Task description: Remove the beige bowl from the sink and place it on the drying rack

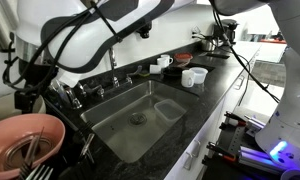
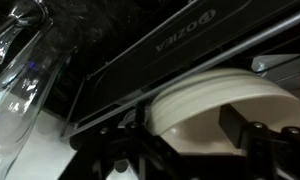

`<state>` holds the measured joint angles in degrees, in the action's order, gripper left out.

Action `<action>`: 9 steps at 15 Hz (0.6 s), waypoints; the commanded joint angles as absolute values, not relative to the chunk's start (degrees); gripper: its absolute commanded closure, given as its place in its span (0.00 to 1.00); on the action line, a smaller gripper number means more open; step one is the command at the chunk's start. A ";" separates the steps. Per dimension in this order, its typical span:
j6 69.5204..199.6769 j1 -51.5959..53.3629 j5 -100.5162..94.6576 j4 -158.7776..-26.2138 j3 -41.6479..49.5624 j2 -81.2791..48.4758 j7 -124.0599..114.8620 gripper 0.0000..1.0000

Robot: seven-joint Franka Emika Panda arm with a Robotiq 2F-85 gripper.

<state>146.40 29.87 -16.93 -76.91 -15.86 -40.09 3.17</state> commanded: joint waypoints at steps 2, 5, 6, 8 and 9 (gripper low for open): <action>147.48 29.03 -17.17 -80.62 -15.45 -35.50 2.46 0.00; 148.03 28.65 -17.21 -82.81 -15.04 -32.67 1.43 0.00; 148.62 28.62 -17.44 -84.28 -14.63 -31.42 0.49 0.00; 149.38 28.65 -17.80 -87.20 -13.66 -28.77 -1.98 0.00; 149.69 28.76 -17.99 -88.94 -13.00 -27.29 -3.71 0.00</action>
